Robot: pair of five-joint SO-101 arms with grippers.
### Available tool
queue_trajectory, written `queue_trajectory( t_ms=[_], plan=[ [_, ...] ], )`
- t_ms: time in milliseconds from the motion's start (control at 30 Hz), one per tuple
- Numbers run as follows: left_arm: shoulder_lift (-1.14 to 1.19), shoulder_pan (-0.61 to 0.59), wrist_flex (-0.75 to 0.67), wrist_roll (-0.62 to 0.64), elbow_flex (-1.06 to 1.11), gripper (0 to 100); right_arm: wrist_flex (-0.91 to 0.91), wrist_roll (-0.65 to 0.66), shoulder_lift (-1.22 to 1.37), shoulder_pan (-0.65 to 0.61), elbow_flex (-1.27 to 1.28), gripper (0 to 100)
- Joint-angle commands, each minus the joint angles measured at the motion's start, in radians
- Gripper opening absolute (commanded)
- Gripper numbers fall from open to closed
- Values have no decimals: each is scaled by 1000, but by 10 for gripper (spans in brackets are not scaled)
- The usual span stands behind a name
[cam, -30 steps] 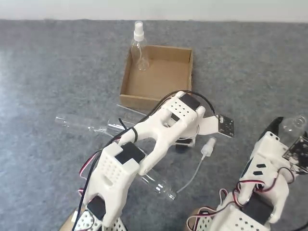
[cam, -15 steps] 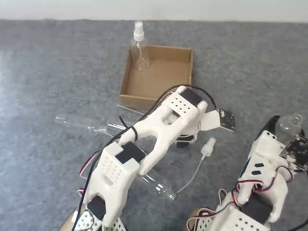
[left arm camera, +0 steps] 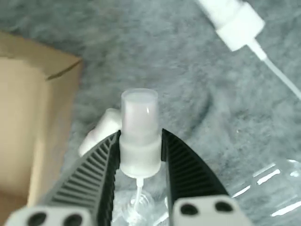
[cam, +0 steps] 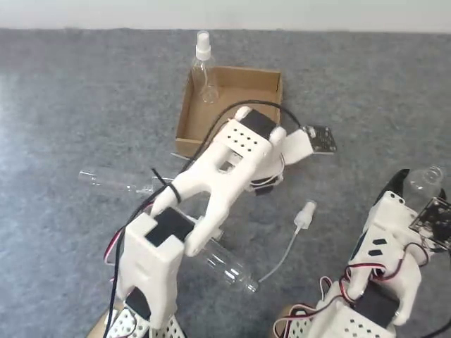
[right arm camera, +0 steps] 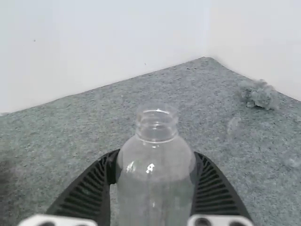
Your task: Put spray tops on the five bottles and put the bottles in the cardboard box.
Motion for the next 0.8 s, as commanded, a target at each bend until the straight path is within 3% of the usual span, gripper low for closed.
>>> queue_trajectory(
  t_ms=[0, 767],
  plan=[
    [-129, -31, -9, 55, -44, 13, -1, 17, -15, -45, -64, 86],
    [-482, -58, -91, 358, 1, 13, -12, 26, -15, -272, 15, 86]
  ],
)
